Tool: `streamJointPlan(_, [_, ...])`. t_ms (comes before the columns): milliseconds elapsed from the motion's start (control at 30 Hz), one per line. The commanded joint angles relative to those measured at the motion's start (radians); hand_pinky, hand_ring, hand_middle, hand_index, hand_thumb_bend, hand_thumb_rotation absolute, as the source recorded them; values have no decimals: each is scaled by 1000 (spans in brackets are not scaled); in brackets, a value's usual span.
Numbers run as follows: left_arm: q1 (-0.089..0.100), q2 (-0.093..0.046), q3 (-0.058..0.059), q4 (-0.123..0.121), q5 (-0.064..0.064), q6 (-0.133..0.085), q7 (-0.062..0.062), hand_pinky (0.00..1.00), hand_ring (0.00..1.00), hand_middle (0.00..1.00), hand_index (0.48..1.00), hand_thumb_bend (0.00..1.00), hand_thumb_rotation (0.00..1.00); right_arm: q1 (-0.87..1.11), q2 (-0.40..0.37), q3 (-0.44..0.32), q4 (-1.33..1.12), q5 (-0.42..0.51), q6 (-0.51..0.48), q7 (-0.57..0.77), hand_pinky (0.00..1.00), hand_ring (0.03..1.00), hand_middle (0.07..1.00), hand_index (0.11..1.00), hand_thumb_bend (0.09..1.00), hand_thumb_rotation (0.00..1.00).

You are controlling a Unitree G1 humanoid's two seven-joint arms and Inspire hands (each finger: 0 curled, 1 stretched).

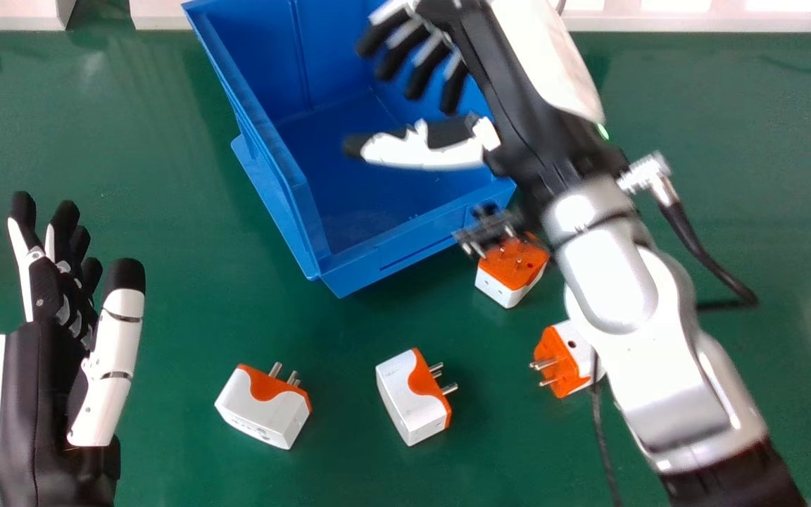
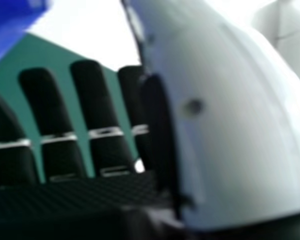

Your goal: Pick all objects and put in blue box

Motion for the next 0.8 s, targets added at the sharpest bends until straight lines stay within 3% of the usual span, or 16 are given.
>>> streamJointPlan(0, [13, -7, -5, -27, -3, -15, 2, 1000, 1000, 997, 973, 420, 646, -56, 8, -13, -1, 12, -3, 0, 277, 403, 485, 548, 486, 0])
streamJointPlan(67, [15, -10, -5, -27, 10, -19, 7, 1000, 1000, 995, 971, 417, 650, -62, 6, -15, 5, 14, -10, 0, 278, 403, 485, 542, 487, 0])
streamJointPlan(200, [14, -5, -1, -21, 18, -19, 11, 1000, 1000, 997, 976, 420, 659, -49, 11, -18, -6, 19, 18, 6, 273, 394, 472, 550, 485, 0])
streamJointPlan(367, [2, -5, 0, -11, -1, -21, 3, 1000, 1000, 997, 972, 412, 657, -29, 2, -14, -5, 6, 7, -20, 271, 399, 481, 556, 484, 0])
streamJointPlan(533, [-5, -2, 4, -1, -1, -25, -1, 1000, 1000, 997, 976, 400, 653, -4, -4, -17, -13, 3, -12, -47, 283, 415, 504, 558, 485, 0])
streamJointPlan(700, [-7, 1, 7, 0, 9, -24, 1, 1000, 1000, 997, 977, 405, 660, 29, -8, -31, -28, 18, -40, -74, 285, 425, 522, 568, 483, 0])
streamJointPlan(767, [-9, 1, 8, 1, 6, -26, -1, 1000, 1000, 998, 979, 406, 668, 43, -19, -37, -35, 16, -57, -82, 272, 422, 524, 574, 481, 0])
